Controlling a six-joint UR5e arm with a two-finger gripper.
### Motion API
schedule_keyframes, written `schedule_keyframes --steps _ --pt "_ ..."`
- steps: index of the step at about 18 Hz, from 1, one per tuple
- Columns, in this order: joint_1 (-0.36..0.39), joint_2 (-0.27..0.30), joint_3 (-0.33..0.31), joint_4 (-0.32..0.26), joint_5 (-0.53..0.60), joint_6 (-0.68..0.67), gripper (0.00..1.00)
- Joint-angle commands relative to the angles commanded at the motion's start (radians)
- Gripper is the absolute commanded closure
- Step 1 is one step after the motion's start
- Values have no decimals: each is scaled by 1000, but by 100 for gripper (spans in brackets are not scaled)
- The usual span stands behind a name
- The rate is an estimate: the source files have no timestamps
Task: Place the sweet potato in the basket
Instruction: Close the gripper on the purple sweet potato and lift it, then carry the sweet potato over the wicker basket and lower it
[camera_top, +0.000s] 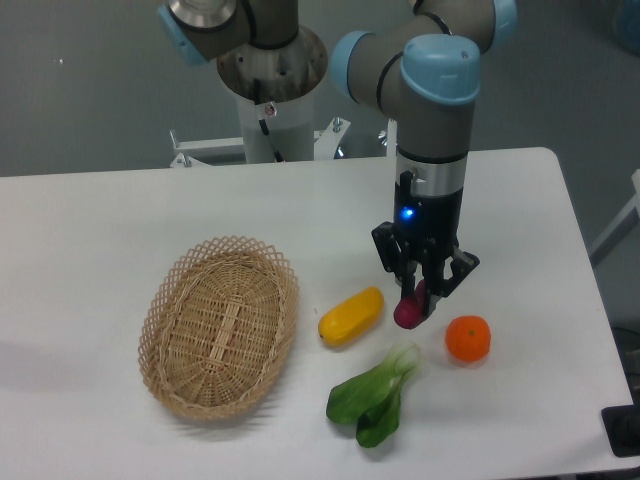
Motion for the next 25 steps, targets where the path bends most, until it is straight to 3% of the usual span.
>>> schedule_keyframes --steps 10,13,18,25 --pt "-38 0 -18 0 3 -60 79" --pt "-70 -11 -21 3 9 -136 79" --pt "-144 -6 -63 15 37 -201 79" --pt "-330 -9 -133 20 196 -339 79"
